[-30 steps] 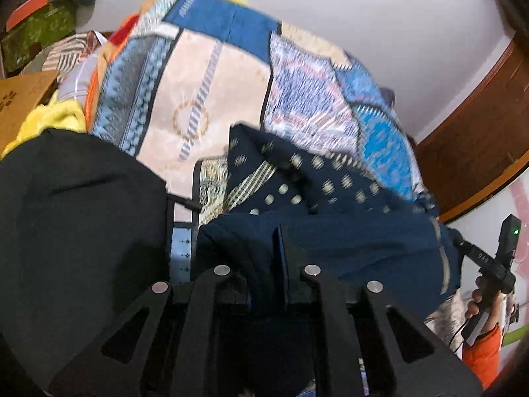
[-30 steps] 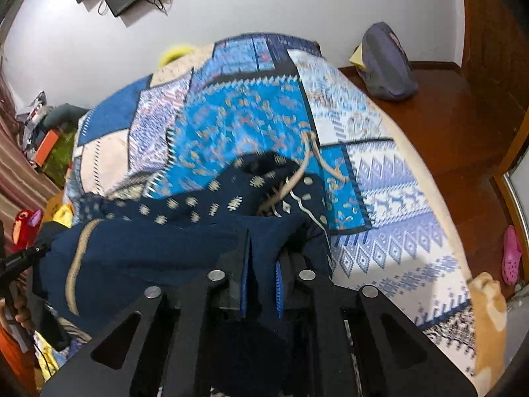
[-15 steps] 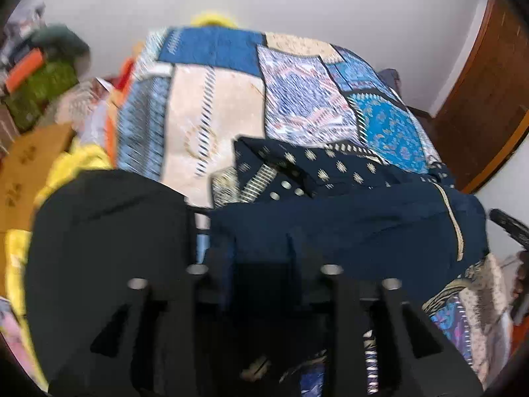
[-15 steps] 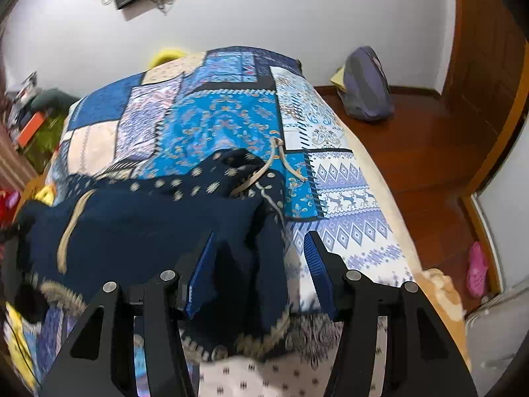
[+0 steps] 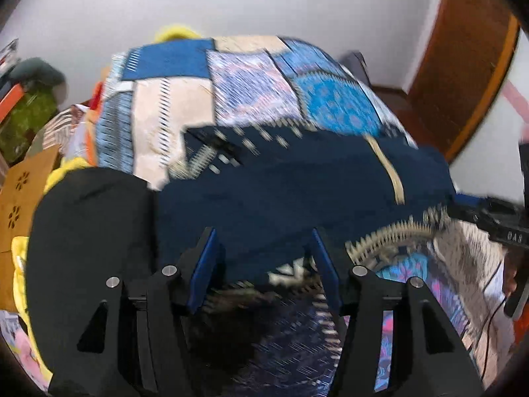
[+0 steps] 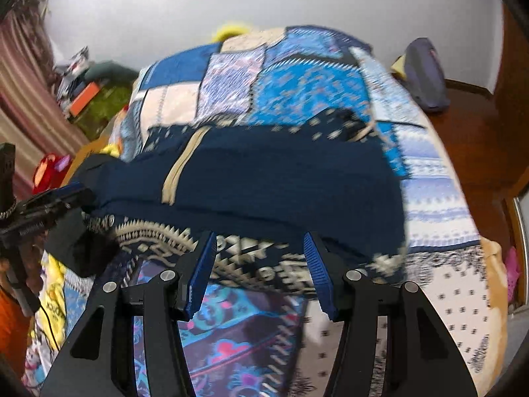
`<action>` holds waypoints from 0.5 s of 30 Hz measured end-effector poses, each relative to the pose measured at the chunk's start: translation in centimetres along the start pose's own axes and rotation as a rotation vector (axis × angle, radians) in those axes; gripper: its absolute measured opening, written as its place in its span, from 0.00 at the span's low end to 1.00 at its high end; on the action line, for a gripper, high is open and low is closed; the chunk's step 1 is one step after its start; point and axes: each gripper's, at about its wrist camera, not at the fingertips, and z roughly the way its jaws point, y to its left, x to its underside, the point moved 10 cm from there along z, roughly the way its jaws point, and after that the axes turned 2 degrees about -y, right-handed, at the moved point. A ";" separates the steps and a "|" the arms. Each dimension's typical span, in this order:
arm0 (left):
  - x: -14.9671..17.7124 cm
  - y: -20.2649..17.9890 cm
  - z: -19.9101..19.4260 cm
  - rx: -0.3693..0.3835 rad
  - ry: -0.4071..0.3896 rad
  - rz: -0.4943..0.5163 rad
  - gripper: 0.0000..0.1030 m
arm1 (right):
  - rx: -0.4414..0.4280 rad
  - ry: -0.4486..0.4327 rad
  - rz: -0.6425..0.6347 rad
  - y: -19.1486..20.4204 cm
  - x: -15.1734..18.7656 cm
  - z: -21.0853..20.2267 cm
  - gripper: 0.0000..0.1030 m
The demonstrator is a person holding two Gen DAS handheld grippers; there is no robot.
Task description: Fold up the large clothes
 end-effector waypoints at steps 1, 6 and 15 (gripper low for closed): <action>0.6 -0.6 0.7 -0.014 0.015 0.031 0.55 | 0.004 0.016 -0.013 0.4 0.4 0.6 0.49; 1.6 -1.6 3.6 -0.075 0.046 0.123 0.57 | 0.048 0.047 -0.053 0.8 0.7 2.9 0.49; -2.9 0.0 4.7 -0.088 -0.011 0.120 0.64 | 0.074 -0.007 -0.088 0.3 -3.6 4.3 0.49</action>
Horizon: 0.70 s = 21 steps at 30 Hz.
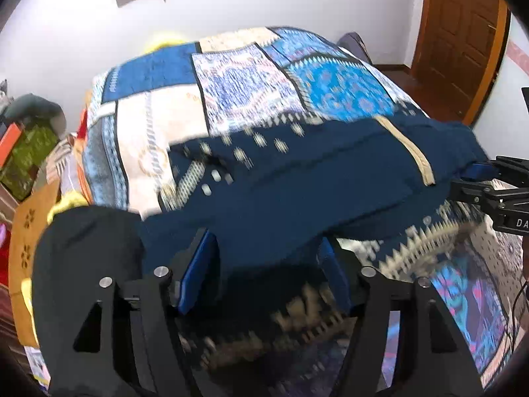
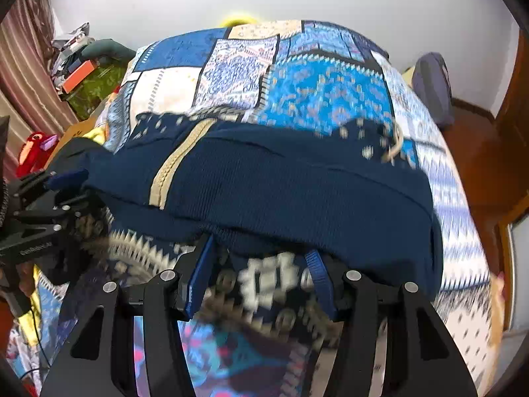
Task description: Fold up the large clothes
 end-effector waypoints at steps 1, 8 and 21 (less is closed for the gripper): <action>-0.7 0.3 0.3 -0.009 -0.003 0.001 0.64 | 0.011 0.001 -0.006 -0.2 -0.8 0.4 0.49; -8.5 6.4 2.0 -0.062 -0.026 -0.133 0.64 | 0.171 -0.150 0.010 -3.2 -9.9 -1.3 0.49; -7.5 7.2 -1.9 -0.027 -0.070 -0.180 0.64 | 0.041 -0.142 -0.033 -0.2 -6.9 -3.6 0.49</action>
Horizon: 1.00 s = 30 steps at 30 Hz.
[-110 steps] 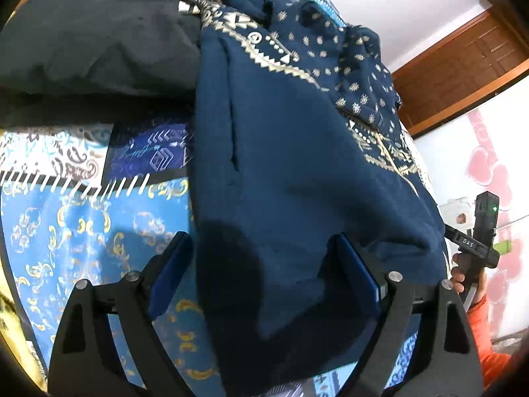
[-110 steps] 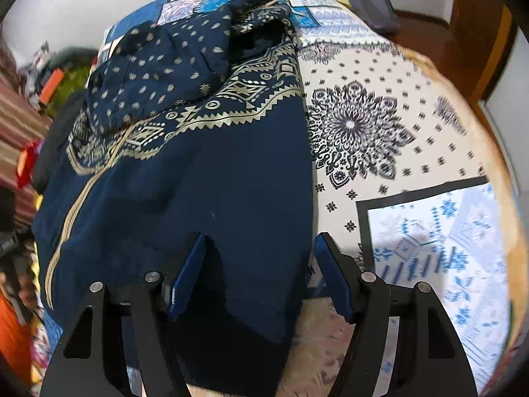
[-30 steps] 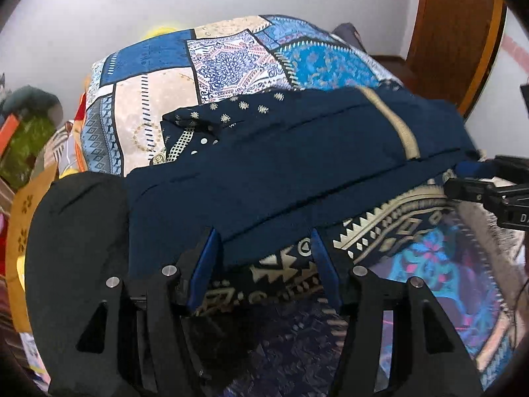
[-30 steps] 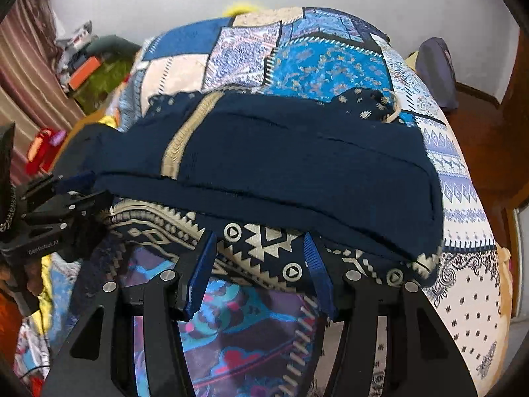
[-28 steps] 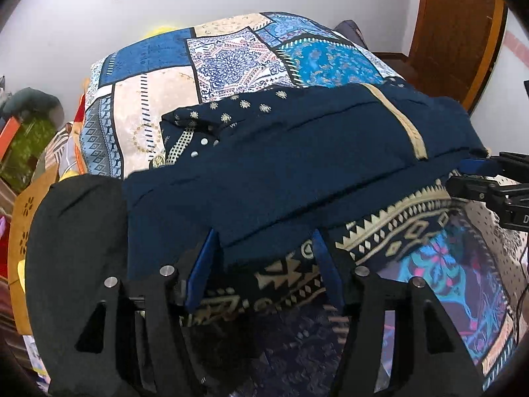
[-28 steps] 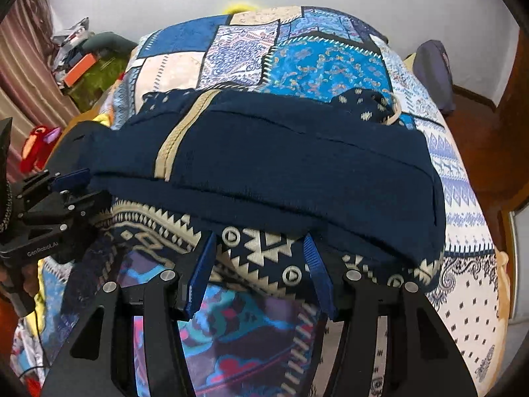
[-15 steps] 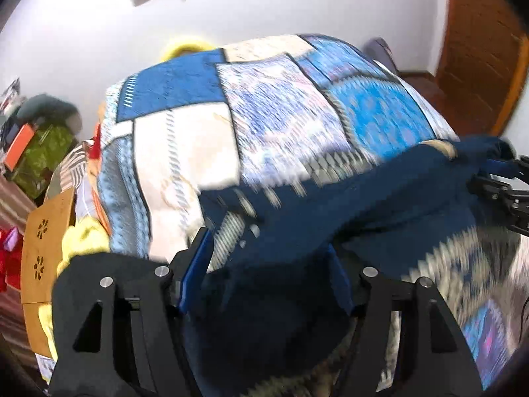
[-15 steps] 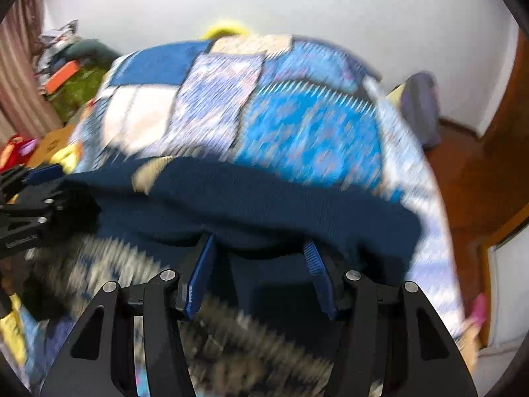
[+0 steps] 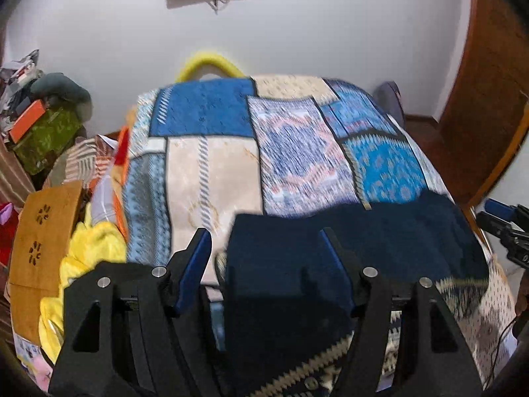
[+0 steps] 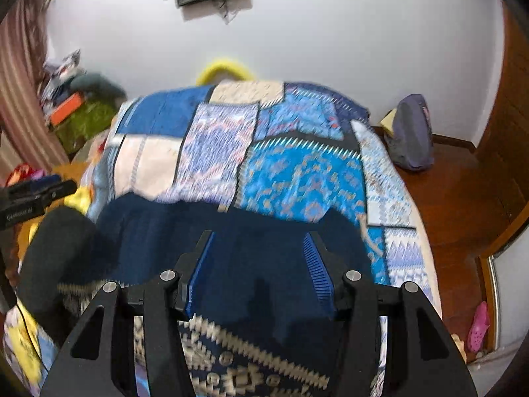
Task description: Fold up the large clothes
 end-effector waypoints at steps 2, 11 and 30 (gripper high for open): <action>1.7 -1.6 0.3 0.029 0.027 0.011 0.64 | -0.015 0.031 -0.027 0.8 1.4 0.6 0.49; 9.1 -8.5 2.8 0.187 0.166 0.017 0.66 | -0.040 0.138 -0.070 1.6 7.6 3.2 0.70; 14.9 1.8 -2.7 -0.038 0.089 -0.224 0.84 | 0.025 0.172 0.111 -5.7 13.7 -1.4 0.76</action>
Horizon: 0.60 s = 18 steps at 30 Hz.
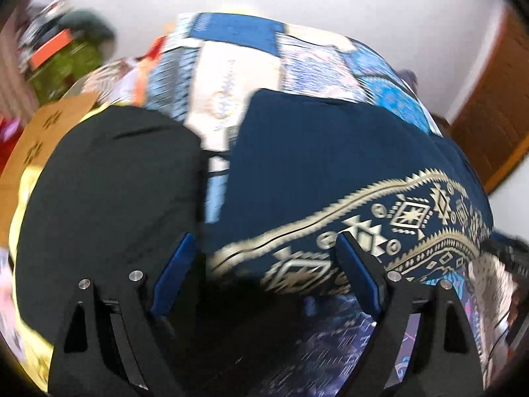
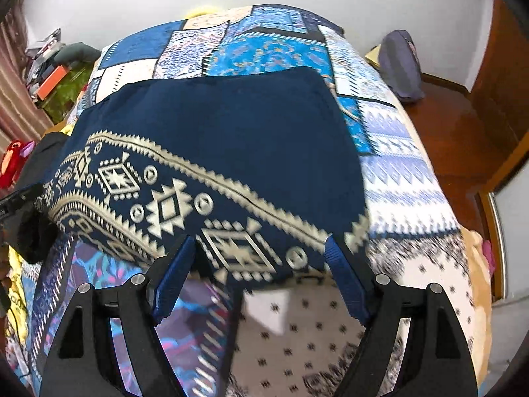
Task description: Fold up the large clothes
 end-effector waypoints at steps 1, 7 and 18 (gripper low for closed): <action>0.2 0.9 -0.6 0.002 -0.003 -0.053 0.84 | 0.003 -0.001 0.004 -0.1 0.3 -0.5 0.76; 2.1 2.2 -2.4 0.148 0.012 -0.334 0.85 | 0.008 -0.013 0.018 -0.4 0.9 -2.1 0.76; 5.1 -5.2 -0.8 0.520 0.156 -0.480 0.85 | 0.016 -0.042 -0.025 0.5 1.3 -3.7 0.76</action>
